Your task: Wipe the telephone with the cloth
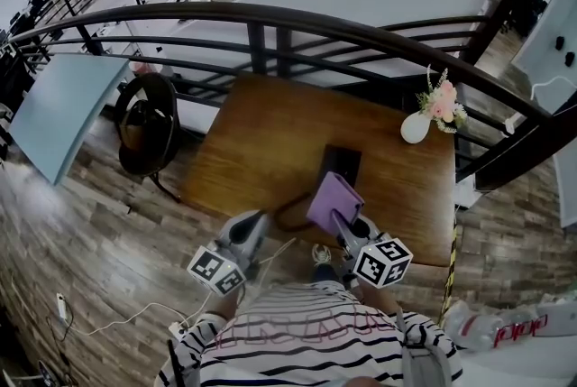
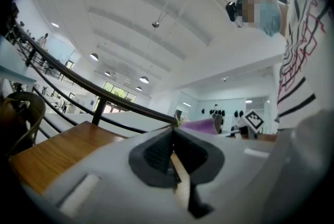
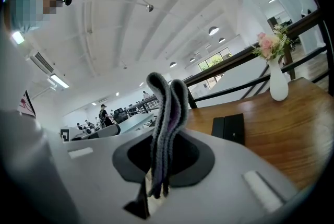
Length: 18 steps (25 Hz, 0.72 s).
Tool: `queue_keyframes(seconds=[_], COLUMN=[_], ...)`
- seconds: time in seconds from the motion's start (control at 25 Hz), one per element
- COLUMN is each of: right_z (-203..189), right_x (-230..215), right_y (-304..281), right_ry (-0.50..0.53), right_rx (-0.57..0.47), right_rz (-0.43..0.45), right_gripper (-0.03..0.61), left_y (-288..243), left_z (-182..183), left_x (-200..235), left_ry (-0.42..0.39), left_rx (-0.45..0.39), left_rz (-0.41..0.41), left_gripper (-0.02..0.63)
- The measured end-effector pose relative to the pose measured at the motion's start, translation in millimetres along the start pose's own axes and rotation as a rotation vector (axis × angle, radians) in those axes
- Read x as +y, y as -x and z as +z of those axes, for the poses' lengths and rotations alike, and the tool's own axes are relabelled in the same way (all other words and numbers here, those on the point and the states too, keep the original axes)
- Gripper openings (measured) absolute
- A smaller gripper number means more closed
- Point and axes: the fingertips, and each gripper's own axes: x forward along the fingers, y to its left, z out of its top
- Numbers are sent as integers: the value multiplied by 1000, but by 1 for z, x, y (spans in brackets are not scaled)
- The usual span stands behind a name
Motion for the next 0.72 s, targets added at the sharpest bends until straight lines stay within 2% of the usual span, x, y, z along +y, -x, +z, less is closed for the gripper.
queue_keyframes(seconds=[0.72], right_z=[-5], right_x=[-2], right_y=[-5], right_ry=[-18], right_rx=[-4], right_rz=[-32], right_gripper=[37], left_y=[9], left_z=[-4], left_x=[10], left_ry=[7], left_rx=[3], left_rz=[11], left_gripper=[2])
